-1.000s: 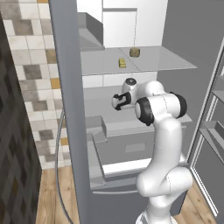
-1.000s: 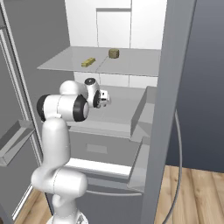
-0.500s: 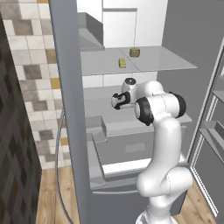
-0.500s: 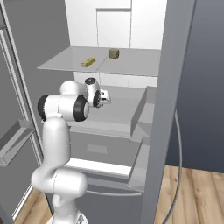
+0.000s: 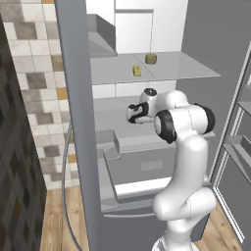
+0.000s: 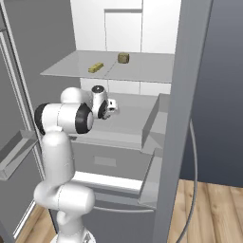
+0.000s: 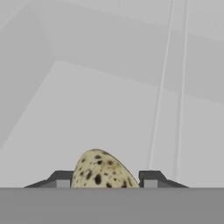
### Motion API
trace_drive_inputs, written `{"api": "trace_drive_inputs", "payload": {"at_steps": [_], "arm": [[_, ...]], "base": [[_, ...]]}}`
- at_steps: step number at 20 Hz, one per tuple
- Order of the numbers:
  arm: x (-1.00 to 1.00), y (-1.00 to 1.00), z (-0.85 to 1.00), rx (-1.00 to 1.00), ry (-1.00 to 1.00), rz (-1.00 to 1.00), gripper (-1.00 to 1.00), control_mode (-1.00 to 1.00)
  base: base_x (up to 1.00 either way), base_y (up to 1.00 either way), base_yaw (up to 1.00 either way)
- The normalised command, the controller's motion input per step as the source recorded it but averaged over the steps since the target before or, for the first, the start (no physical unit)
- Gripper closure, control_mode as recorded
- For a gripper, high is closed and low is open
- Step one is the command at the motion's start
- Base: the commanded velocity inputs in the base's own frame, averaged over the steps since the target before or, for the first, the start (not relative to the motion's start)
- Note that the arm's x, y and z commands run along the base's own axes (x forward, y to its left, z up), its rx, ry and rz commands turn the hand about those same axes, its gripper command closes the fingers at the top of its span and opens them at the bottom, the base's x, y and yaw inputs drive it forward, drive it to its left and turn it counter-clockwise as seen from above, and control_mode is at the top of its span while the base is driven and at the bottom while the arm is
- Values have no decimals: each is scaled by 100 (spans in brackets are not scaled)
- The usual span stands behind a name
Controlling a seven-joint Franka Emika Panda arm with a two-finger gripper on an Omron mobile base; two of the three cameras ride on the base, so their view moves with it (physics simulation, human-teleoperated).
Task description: Pick the egg and butter from the fridge and place them by the bowl for mixing.
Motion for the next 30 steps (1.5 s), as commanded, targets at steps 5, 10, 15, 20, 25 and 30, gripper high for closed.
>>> {"api": "trace_drive_inputs", "payload": {"at_steps": [5, 10, 15, 20, 25, 30], "arm": [[-83, 0, 5, 0, 0, 3, 100, -100], [-70, 0, 42, 4, 0, 0, 100, -100], [-62, 0, 59, 3, 5, 0, 100, -100], [-60, 0, 60, 0, 6, 0, 100, -100], [-53, 0, 49, -1, 5, 0, 100, -100], [-57, 0, 35, 0, 3, 0, 100, -100]], "base": [[0, 0, 0], [0, 0, 0], [0, 0, 0], [0, 0, 0], [0, 0, 0], [0, 0, 0]]}}
